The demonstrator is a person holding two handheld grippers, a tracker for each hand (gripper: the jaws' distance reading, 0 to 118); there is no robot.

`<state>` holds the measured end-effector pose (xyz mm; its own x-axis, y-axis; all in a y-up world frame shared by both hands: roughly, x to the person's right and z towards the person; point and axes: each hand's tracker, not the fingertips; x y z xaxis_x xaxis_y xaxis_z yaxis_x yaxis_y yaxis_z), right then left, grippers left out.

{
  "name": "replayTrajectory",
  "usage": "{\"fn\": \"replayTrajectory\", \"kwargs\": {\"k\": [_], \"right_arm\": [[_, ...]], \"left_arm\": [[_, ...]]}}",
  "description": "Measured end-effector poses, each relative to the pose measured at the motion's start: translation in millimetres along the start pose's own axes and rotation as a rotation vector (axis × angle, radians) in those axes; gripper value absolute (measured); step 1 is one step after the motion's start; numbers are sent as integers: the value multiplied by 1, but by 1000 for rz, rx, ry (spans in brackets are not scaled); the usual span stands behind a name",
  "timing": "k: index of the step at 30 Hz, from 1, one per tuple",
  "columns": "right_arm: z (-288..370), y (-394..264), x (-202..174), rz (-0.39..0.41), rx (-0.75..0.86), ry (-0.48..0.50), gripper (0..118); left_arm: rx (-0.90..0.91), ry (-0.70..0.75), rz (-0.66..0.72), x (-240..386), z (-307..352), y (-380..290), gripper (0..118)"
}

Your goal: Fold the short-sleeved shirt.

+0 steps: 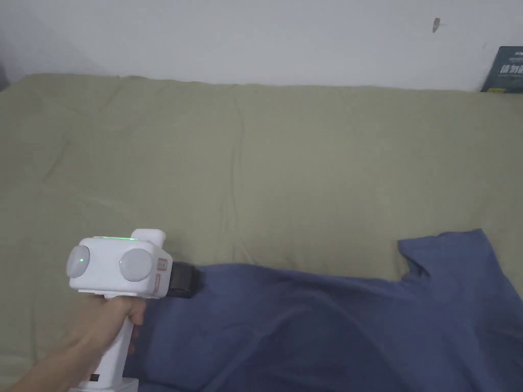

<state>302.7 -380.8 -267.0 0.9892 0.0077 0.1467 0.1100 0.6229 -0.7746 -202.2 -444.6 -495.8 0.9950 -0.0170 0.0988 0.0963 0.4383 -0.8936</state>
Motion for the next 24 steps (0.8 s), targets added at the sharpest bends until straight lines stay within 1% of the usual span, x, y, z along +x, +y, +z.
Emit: {"fn": "replayTrajectory", "kwargs": {"k": [1, 2, 3, 4, 5, 6, 7, 12, 15, 18, 19, 21, 22, 23, 24], "right_arm": [[1, -2, -3, 18, 4, -2, 0], [1, -3, -3, 32, 6, -5, 0], [1, -3, -2, 37, 6, -7, 0], [1, -3, 0, 38, 5, -7, 0], [2, -4, 0, 37, 5, -5, 0], [2, -3, 3, 28, 7, -3, 0], [2, -2, 6, 22, 6, 2, 0], [-1, 9, 25, -11, -8, 2, 0], [-17, 23, 43, -46, -39, -10, 0], [-40, 41, 62, -57, -61, -25, 0], [-49, 48, 65, -56, -87, -24, 22], [-62, 58, 65, -40, -90, -17, 104], [-73, 63, 68, -13, -118, 18, 117], [-85, 68, 69, 1, -165, 43, 116], [-89, 72, 66, -3, -159, 33, 116]], "left_arm": [[-23, 3, 5, 1, 3, 1, 109], [-5, 6, 0, 2, 9, -1, 101], [13, -4, -14, 4, 14, -6, 87], [44, 0, -33, 8, 20, -5, 58], [37, -12, -39, 9, 24, -6, 23], [65, -65, -26, 7, 27, -8, 2], [89, -29, -18, 7, 28, -9, 2], [77, -66, 3, 10, 31, -12, 2], [76, -60, -1, 11, 26, -11, 2], [64, -49, -17, 23, 31, -17, 2], [65, -47, -19, 25, 31, -18, 2], [63, -44, -25, 24, 31, -14, 2], [60, -43, -27, 25, 31, -14, 2], [56, -50, -23, 25, 31, -15, 2], [53, -51, -24, 20, 29, -11, 2]]}}
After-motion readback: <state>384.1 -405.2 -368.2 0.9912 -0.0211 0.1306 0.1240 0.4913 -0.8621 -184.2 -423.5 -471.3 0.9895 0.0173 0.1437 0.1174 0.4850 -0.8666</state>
